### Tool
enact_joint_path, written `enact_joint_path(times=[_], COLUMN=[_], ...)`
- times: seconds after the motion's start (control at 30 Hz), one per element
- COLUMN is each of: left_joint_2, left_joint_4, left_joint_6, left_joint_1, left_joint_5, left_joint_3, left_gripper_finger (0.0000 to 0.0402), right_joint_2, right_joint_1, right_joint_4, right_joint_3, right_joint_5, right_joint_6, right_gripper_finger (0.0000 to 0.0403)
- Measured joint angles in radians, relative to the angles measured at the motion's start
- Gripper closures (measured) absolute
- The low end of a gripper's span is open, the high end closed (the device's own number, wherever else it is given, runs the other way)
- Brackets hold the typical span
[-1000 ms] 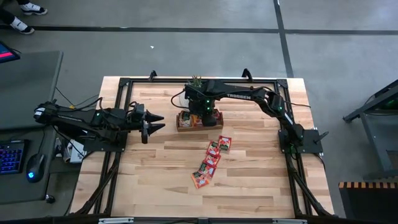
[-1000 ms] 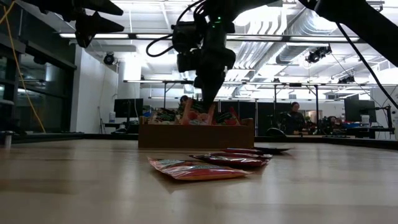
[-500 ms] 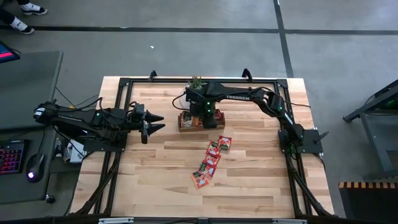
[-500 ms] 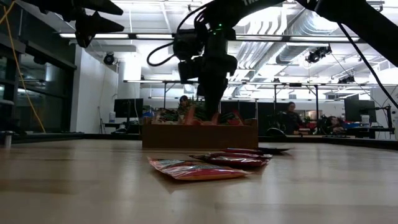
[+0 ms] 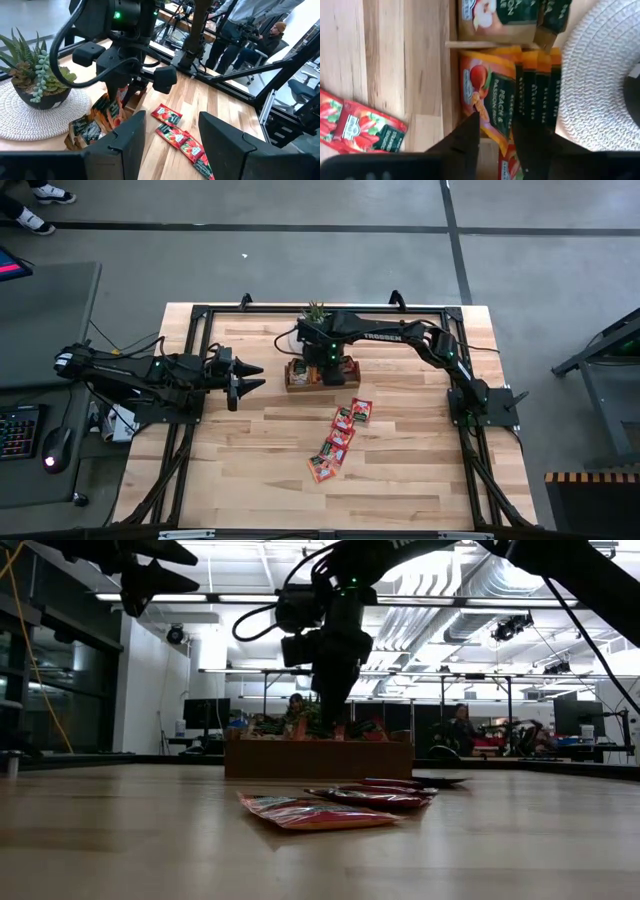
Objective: Pick & Place Tea
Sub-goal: Put the bottom orange tea bag into the middle section of the wooden organizer, then put the orange tea bag into the middle section of the wooden organizer
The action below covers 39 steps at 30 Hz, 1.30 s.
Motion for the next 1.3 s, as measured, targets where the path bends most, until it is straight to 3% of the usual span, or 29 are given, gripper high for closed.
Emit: enact_joint_path(times=[0.3, 0.67, 0.93, 1.07, 1.3], left_joint_2=[0.0, 0.0, 0.001, 0.001, 0.012], left_joint_4=[-0.012, -0.012, -0.039, -0.067, -0.072], left_joint_6=[-0.018, -0.042, -0.064, -0.073, -0.101], left_joint_1=[0.0, 0.0, 0.0, 0.0, 0.0], left_joint_5=[0.0, -0.001, -0.001, -0.001, 0.05], left_joint_3=[0.0, 0.0, 0.0, 0.0, 0.0], left_gripper_finger=[0.0221, 0.0221, 0.0221, 0.0221, 0.0221], right_joint_2=[0.0, -0.001, -0.002, -0.046, -0.063], right_joint_1=[0.0, 0.0, 0.005, 0.024, 0.107], right_joint_4=[0.011, -0.048, -0.137, -0.162, -0.243], right_joint_3=[0.072, 0.244, 0.373, 0.332, 0.328], right_joint_5=[0.025, 0.024, 0.01, 0.01, 0.014], right_joint_6=[0.008, 0.058, 0.15, 0.189, 0.277], right_gripper_finger=[0.0233, 0.0228, 0.0236, 0.0246, 0.03])
